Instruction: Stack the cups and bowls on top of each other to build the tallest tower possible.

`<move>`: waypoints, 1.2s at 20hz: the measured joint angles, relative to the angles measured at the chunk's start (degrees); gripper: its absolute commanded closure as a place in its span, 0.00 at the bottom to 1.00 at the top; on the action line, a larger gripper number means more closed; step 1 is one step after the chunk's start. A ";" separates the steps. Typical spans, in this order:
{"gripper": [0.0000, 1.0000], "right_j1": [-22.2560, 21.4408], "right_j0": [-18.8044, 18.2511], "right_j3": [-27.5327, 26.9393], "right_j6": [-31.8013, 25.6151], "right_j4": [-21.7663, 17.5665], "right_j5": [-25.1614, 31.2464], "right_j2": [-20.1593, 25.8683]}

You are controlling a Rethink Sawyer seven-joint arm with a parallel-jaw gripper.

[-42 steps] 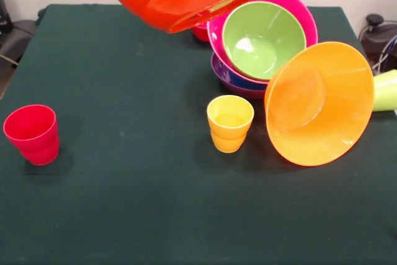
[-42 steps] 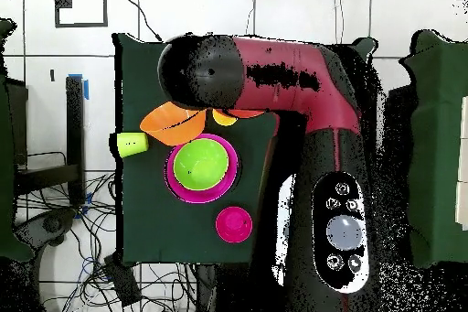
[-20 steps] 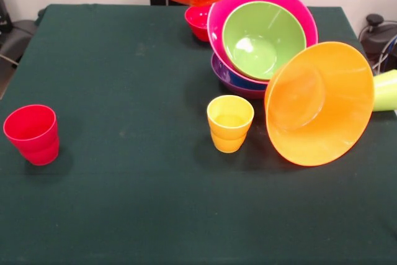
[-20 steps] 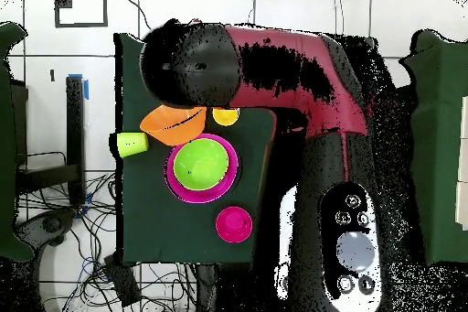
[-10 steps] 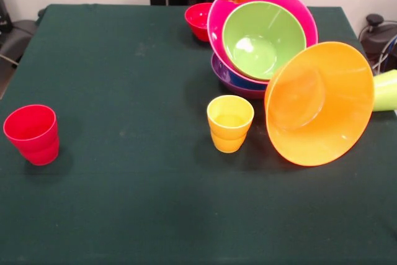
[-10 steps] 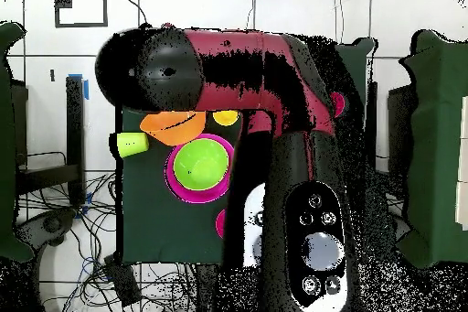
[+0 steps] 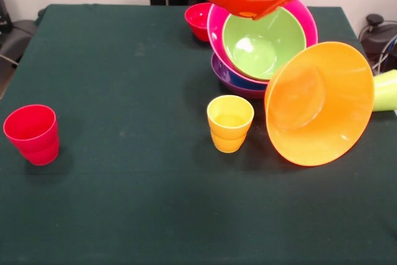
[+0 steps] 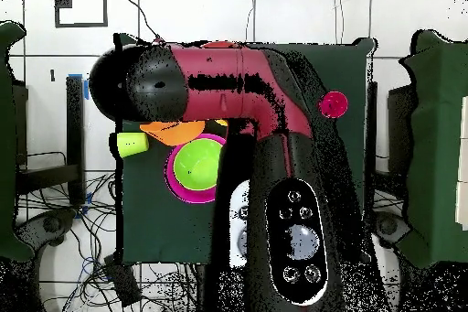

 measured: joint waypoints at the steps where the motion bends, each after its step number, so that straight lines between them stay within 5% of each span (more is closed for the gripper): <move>1: 1.00 0.01 -0.01 0.45 0.00 0.00 -0.54 -0.01; 24: 1.00 3.29 -0.01 3.52 0.00 0.01 -9.04 -0.01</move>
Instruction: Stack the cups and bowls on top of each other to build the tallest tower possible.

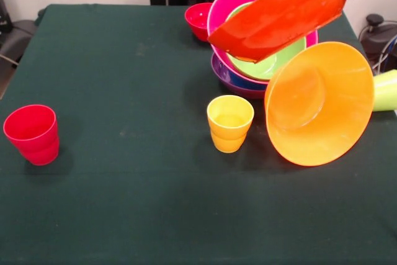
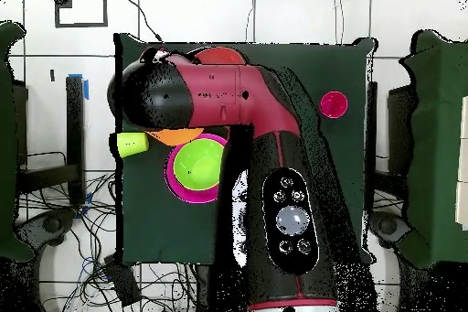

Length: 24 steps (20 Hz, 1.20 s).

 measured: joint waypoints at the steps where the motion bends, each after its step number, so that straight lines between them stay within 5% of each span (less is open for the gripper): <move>1: 1.00 0.15 0.00 0.17 0.00 0.01 -0.01 0.00; 24: 1.00 -2.98 2.45 7.23 0.00 0.02 -0.01 -1.34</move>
